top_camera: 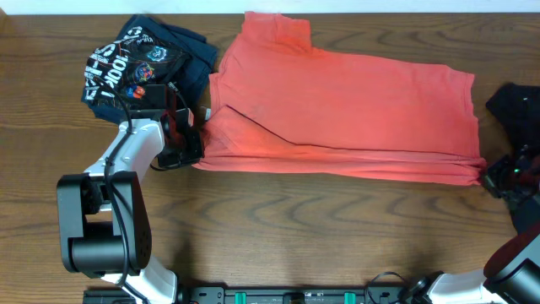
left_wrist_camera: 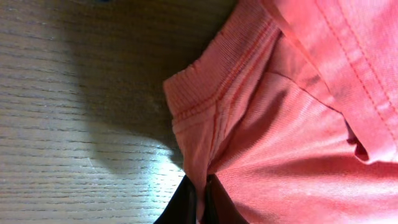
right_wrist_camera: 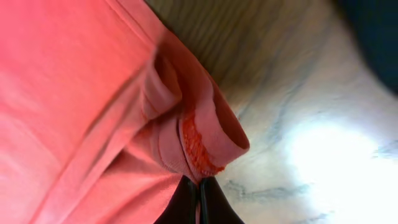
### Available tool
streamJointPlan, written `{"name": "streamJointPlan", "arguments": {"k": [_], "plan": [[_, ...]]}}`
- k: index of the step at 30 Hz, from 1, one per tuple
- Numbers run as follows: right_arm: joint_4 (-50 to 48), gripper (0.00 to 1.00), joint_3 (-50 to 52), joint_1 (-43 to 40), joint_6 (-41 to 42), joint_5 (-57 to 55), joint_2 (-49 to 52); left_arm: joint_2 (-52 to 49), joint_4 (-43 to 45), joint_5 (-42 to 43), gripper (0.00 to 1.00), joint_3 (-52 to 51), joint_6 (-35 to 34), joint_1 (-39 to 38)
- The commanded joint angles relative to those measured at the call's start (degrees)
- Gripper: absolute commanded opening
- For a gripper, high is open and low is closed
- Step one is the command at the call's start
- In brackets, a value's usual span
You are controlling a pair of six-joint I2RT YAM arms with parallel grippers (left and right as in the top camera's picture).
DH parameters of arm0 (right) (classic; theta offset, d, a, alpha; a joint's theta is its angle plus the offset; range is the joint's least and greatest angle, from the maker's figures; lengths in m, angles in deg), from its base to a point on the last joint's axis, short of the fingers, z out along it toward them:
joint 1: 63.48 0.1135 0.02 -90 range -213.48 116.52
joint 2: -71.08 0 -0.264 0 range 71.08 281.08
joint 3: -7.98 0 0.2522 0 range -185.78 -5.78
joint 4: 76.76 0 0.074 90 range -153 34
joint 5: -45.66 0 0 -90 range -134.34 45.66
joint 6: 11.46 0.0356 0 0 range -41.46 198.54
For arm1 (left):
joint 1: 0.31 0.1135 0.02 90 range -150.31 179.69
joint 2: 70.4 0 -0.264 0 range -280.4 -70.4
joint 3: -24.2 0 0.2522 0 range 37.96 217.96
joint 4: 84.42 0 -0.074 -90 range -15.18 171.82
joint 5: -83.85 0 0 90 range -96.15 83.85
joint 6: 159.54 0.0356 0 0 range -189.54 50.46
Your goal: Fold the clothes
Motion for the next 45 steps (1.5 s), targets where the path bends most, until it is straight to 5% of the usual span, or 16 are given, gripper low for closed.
{"name": "streamJointPlan", "arguments": {"k": [1,11,21,24,26,28,36,45], "plan": [[1.44,0.01,-1.42,-1.18,1.84,-5.38,-1.2,1.11,-0.07,-0.9,0.06,1.27,0.13,0.26],[2.99,0.01,-1.46,-1.18,6.19,-15.65,-1.2,1.11,-1.79,-0.94,0.06,1.27,0.39,0.66],[3.54,0.01,-1.46,-1.11,6.49,-13.03,-1.2,1.11,-2.6,-0.85,0.11,1.27,0.35,0.83],[3.58,0.11,-1.46,-1.11,6.47,-12.15,-1.2,1.11,-3.06,-0.83,0.25,1.27,0.35,0.83],[3.41,0.35,-1.46,-1.11,6.45,-11.32,-1.2,1.16,-3.28,-0.5,0.32,1.29,0.35,0.83],[2.25,0.43,-1.46,-1.11,5.09,-8.11,-1.2,1.44,-3.34,2.08,0.35,1.55,0.66,0.83],[-1.86,0.48,-1.49,-1.11,0.02,5.73,-1.25,3.56,-4.85,13.0,0.41,4.0,3.43,-2.86],[-0.68,0.48,-1.49,1.09,-0.98,8.44,-1.22,0.74,3.39,5.99,0.49,3.93,3.34,-15.67]]}}
